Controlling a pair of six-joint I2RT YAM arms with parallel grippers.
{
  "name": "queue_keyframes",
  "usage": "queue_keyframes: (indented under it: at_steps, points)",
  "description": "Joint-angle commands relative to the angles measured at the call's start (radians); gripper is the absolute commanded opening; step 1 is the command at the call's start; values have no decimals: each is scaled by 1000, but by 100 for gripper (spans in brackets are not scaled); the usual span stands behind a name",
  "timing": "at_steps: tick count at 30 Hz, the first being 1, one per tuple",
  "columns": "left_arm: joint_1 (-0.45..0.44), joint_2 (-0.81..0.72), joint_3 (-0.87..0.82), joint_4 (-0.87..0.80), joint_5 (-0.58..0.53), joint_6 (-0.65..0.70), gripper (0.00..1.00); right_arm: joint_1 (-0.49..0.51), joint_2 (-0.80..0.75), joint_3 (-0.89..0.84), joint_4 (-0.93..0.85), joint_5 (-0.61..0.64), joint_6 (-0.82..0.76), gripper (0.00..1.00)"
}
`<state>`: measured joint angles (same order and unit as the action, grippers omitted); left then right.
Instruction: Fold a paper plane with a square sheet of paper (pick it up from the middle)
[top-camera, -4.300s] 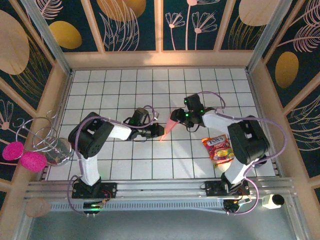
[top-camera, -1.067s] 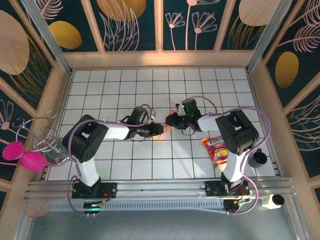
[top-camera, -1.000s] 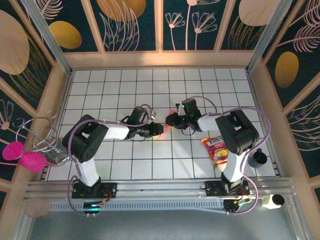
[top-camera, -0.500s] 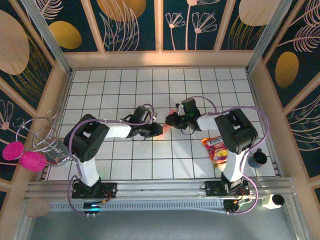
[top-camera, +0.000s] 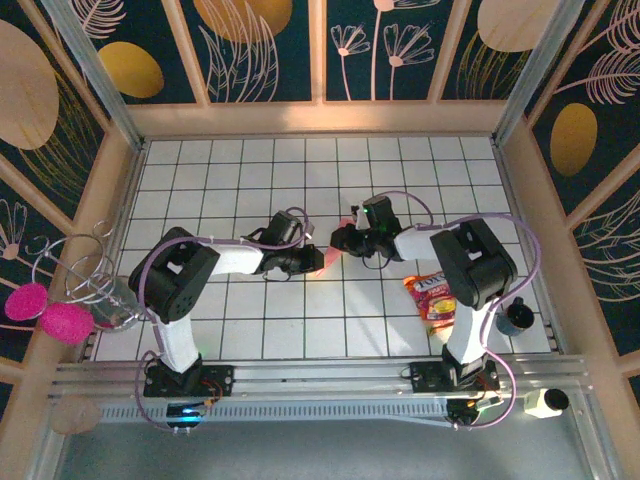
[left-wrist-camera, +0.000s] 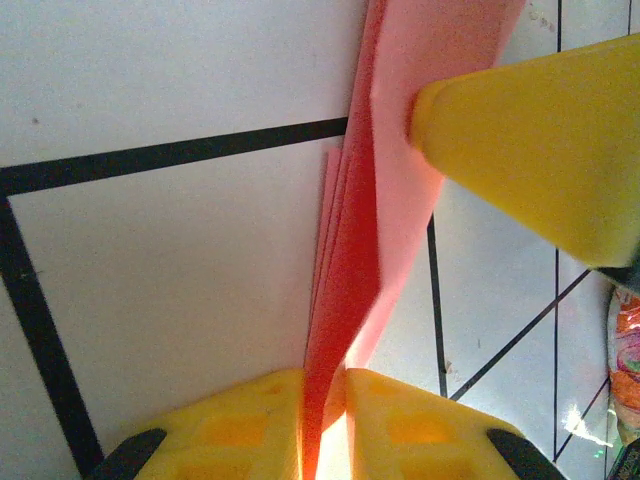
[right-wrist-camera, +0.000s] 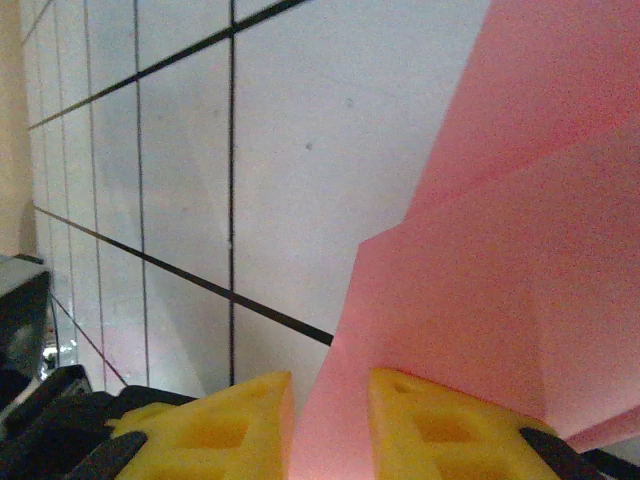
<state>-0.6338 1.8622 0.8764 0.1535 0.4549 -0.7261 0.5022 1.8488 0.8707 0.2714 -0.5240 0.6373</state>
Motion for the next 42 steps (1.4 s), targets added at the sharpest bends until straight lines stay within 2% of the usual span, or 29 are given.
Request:
queue_keyframes:
  at_steps: [1,6,30,37,42]
  points:
    - [-9,109,-22,-77,-97,19,18,14,-74,14,-20,-19,-14,27]
    - [-9,115,-17,-81,-101,19,18,40,-76,2,-46,-6,-11,27]
    - [-9,111,-19,-80,-89,19,17,39,35,29,-75,43,-6,25]
    - [-9,41,-10,-99,-100,25,18,39,62,51,-139,61,-37,24]
    - [-7,-63,1,-122,-157,27,27,39,79,68,-177,62,-46,23]
